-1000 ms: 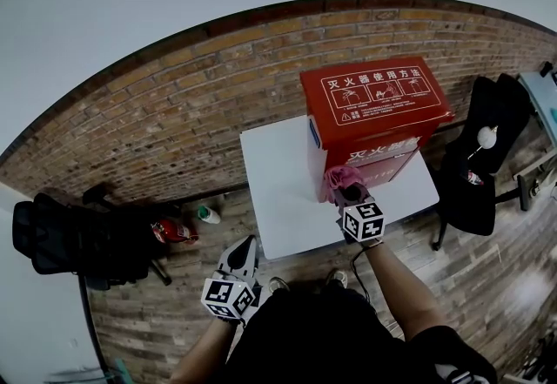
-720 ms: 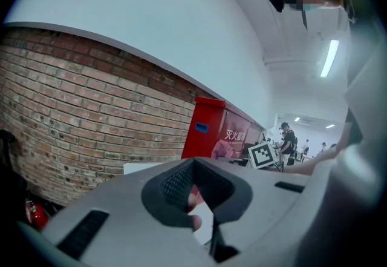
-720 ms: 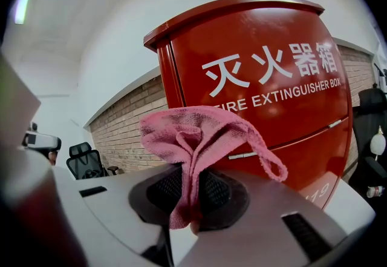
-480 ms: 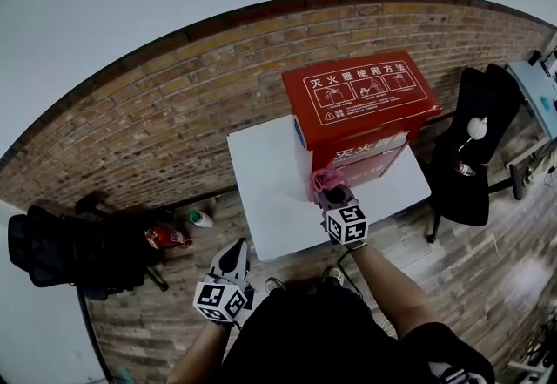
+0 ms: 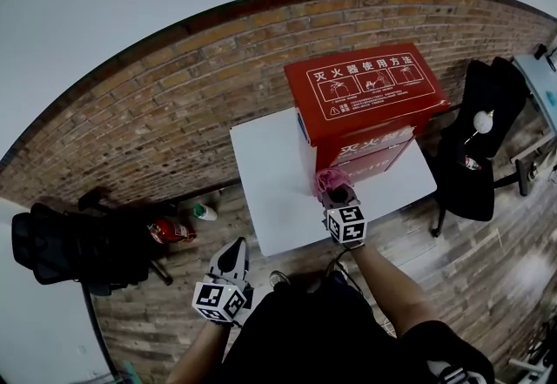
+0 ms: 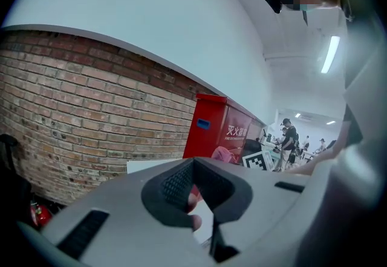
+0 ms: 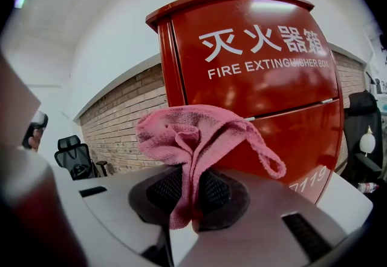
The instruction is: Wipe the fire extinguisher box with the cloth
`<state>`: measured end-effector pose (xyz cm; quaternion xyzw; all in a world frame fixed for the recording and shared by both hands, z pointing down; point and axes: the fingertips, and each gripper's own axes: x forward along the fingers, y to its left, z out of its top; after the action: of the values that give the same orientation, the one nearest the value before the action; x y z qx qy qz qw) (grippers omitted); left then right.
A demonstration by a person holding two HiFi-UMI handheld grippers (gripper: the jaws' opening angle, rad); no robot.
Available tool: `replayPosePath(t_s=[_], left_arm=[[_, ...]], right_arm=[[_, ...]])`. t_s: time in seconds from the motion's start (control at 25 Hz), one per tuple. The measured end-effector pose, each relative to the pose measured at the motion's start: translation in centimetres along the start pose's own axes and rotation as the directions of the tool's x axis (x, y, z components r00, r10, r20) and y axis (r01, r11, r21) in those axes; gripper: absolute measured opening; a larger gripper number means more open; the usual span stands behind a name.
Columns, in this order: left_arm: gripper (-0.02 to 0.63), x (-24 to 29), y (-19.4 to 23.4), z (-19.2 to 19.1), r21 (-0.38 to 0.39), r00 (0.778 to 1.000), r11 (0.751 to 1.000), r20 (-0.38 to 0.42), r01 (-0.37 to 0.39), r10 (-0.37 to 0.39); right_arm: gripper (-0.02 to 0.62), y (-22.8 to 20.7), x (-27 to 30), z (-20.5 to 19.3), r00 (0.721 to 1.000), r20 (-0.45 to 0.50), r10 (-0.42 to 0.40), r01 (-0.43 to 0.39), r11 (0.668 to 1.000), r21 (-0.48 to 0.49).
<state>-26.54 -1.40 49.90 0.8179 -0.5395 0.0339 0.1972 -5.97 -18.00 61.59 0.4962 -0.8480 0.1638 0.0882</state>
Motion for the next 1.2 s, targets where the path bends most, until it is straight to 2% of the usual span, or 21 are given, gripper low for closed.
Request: replayPosePath(t_s=[0.8,1.2], left_arm=[[0.017,-1.9,1.2,-0.8,0.017,0.998,0.998,-0.012,-0.059,0.059],[0.017,-2.0,-0.3,-1.1,0.022,0.997,0.997,0.006,-0.079,0.079]], right_arm=[[0.061,-0.7,1.5,-4.1,0.999,-0.007,-0.034,0.033,0.999,-0.021],[0.061,-1.7,1.2,-4.0,0.999,0.047,0.003,0.000,0.998,-0.063]])
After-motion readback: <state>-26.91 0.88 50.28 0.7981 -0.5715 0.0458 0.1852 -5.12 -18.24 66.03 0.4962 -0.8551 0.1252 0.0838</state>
